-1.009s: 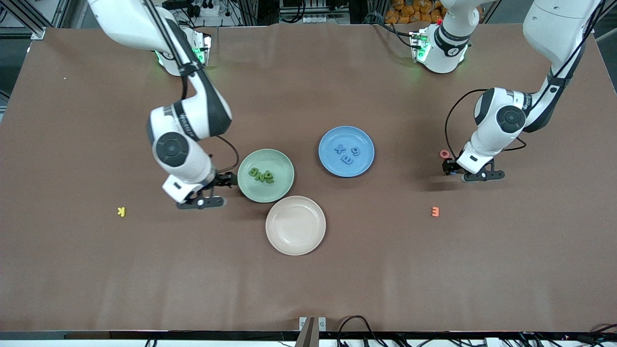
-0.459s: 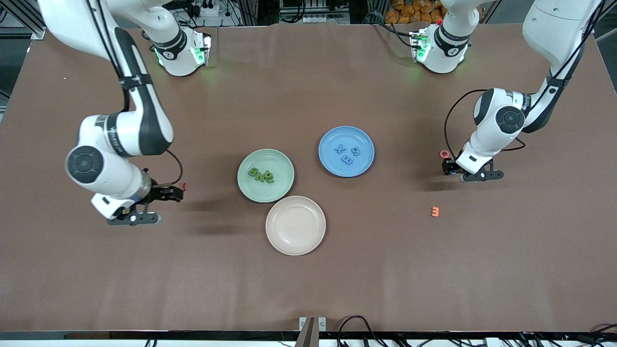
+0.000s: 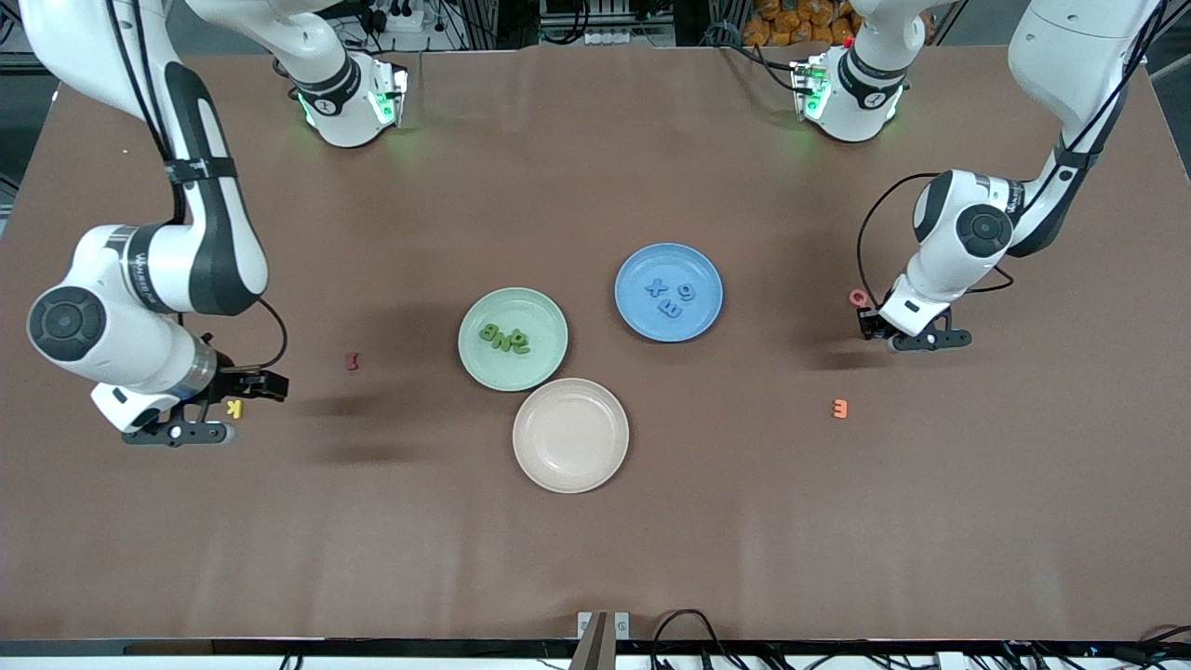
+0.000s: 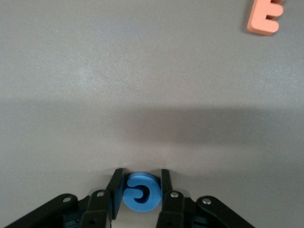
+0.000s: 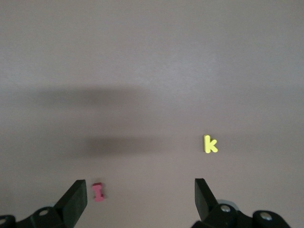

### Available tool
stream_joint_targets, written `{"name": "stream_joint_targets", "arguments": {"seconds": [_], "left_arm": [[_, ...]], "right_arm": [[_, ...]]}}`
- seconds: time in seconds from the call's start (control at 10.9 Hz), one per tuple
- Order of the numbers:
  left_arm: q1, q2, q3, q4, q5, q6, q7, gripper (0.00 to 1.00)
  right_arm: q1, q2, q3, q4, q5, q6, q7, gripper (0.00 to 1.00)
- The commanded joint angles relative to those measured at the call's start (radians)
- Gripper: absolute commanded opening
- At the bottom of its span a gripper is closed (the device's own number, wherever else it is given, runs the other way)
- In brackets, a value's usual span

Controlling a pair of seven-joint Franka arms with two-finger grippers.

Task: Sort letters by color into matching plates
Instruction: 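Release the q and withdraw the right gripper while the left gripper lifts c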

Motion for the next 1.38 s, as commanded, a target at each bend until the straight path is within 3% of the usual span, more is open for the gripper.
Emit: {"name": "stream_joint_targets", "arguments": {"seconds": [0.0,0.55,0.92,1.28], "left_arm": [[0.003,0.034,0.0,0.01,0.03,0.017,0.0,0.0],[-0.003,0.02,-0.003,0.021,0.03,0.017,-0.004,0.0],[-0.011,0.017,-0.007,0.067,0.032,0.011,0.032,0.0],[-0.029,-0.03,-0.061,0.081,0.032,-0.018,0.03,0.0]], "right_arm": [[-0.06,-0.013,0.013,0.012,-0.034,-0.014,-0.062,1.0],[-0.109,-0.086,0.011,0.039,-0.037,-0.058,-0.07,1.0],[-0.123,-0.111,0.008,0.224,-0.035,-0.374,-0.062,1.0],[-0.137,-0.195,0.008,0.286,-0.023,-0.511,-0.058,1.0]]}}
